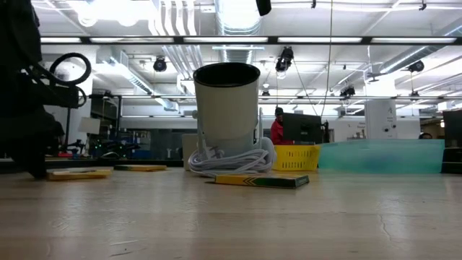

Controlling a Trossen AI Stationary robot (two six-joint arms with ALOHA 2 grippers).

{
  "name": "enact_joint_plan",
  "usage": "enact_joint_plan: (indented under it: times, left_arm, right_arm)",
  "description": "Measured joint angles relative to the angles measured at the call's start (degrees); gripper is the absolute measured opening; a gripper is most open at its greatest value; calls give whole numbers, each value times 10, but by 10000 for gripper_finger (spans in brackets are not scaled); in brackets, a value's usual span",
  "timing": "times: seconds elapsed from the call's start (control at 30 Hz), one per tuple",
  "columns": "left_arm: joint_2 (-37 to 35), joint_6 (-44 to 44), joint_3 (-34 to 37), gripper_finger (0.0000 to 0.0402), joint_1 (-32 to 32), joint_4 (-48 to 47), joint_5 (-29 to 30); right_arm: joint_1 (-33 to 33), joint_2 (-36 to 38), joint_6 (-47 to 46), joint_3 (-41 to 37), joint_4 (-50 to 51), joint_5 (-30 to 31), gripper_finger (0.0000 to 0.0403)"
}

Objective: Pick & Place School Supplies
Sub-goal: Put the pack of crayon into the gray bin

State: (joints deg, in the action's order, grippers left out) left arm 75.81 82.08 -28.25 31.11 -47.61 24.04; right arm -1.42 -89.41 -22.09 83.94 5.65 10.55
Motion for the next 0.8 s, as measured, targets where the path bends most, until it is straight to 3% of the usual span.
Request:
enact_joint_plan:
  times: [0.13,0.3,0.4,0.53,0.67,0.8]
  left_arm:
    - [-43,11,13,165,0,0,-9]
    - [-98,41,-7,165,0,-35,-110]
    - [-130,105,-38,165,-1,-63,-136]
    - [-159,220,-79,165,0,-61,-133]
    - [-158,382,-102,165,4,-61,-80]
    - [-131,454,-102,165,14,-34,-48]
  right_arm:
    - [0,0,0,0,0,0,68]
    - [0,0,0,0,0,0,68]
    - [0,0,0,0,0,0,68]
    - [0,0,0,0,0,0,68]
    - [0,0,0,0,0,0,68]
    - [0,0,0,0,0,0,68]
